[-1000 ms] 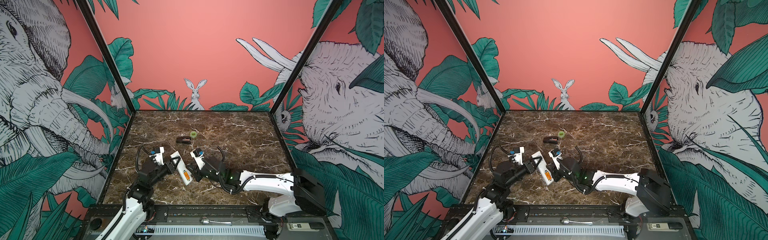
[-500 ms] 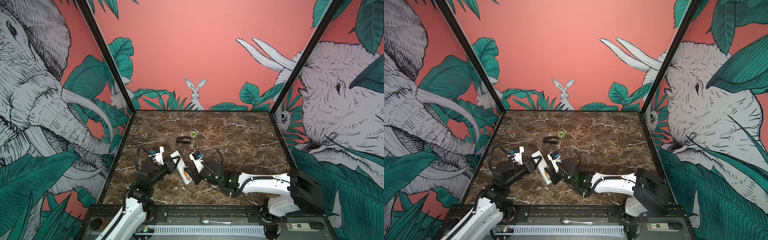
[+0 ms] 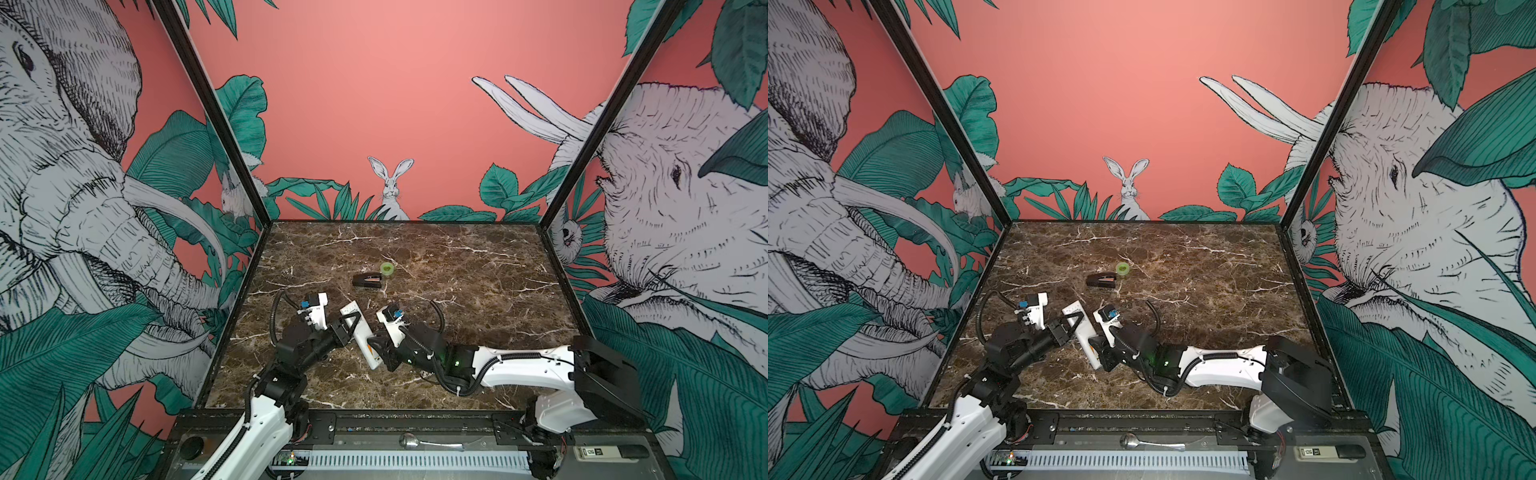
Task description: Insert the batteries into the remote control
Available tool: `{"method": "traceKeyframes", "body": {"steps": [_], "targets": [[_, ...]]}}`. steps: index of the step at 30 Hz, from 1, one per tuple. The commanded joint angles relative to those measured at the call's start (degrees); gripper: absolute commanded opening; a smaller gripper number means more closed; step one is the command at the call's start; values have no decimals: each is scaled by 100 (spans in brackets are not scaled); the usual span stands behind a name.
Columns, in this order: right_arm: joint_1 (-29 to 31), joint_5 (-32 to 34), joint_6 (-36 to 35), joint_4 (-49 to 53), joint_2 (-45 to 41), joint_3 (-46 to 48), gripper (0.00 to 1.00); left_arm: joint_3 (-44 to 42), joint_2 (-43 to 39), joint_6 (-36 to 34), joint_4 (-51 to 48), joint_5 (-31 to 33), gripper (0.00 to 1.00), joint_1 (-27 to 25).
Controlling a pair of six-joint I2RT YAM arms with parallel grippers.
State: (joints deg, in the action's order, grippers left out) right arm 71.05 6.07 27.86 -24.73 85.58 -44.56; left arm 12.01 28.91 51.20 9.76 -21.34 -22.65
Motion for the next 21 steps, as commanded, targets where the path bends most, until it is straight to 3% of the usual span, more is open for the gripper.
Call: {"method": "traceKeyframes", "body": {"steps": [1, 21], "targets": [[59, 99, 6, -122, 83, 22, 9, 152, -70, 48, 173, 51, 0, 42], [98, 57, -90, -14, 187, 8, 8, 152, -122, 58, 153, 51, 0, 43]]}}
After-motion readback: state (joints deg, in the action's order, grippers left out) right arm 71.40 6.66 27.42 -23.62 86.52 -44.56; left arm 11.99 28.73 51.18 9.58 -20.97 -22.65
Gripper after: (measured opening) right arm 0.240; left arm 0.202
